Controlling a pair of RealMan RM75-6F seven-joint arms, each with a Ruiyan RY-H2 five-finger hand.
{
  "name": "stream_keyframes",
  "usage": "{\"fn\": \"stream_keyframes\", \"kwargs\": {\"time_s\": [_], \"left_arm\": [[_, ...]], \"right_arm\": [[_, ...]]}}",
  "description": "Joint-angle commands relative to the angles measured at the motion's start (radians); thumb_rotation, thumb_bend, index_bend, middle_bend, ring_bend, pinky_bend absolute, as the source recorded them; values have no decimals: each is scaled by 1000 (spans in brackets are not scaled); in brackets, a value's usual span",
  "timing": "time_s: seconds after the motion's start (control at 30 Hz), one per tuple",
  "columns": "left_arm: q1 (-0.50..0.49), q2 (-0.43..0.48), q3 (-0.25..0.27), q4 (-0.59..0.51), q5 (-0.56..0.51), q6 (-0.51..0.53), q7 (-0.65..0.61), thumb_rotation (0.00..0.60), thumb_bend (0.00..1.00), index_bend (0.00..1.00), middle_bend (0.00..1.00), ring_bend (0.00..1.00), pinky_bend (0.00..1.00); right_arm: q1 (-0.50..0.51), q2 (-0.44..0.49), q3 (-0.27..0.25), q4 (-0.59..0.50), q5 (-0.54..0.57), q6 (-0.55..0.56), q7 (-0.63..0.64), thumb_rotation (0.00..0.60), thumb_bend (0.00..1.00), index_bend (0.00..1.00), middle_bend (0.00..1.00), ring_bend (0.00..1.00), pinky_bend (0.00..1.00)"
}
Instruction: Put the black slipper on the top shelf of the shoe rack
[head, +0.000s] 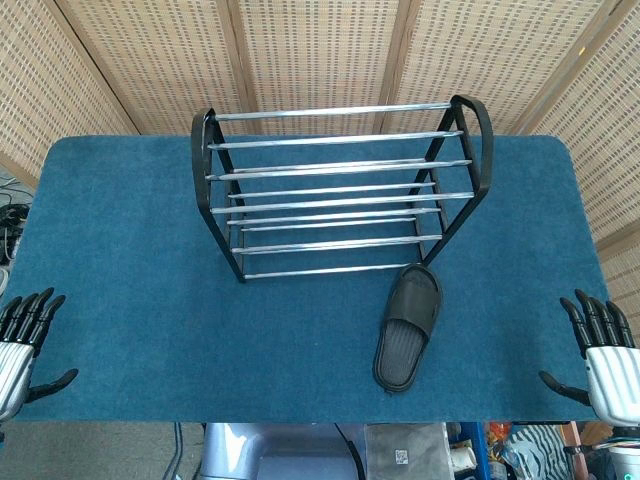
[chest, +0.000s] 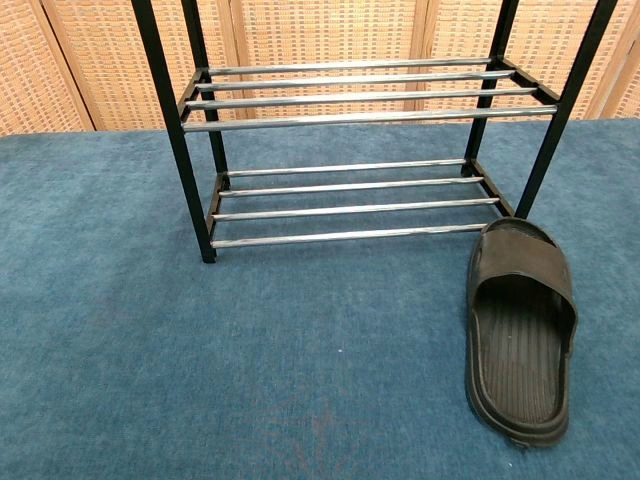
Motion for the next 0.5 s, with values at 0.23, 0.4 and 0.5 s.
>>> {"fn": "stream_keyframes", "kwargs": {"time_s": [0.23, 0.4, 0.5], "left_arm": [[-1, 2, 0, -4, 0, -3, 1, 600, 163, 0, 0, 0, 0], [-2, 1, -2, -5, -3, -6, 2, 600, 163, 0, 0, 0, 0], [-5, -1, -4, -7, -8, -12, 7, 600, 163, 0, 0, 0, 0]], "right_arm": [[16, -7, -23, 19, -57, -18, 1, 600, 0, 0, 0, 0, 0], [74, -34, -69, 87, -207, -69, -2, 600, 0, 0, 0, 0, 0], [151, -72, -95, 179, -341, -115, 29, 600, 0, 0, 0, 0, 0]]}}
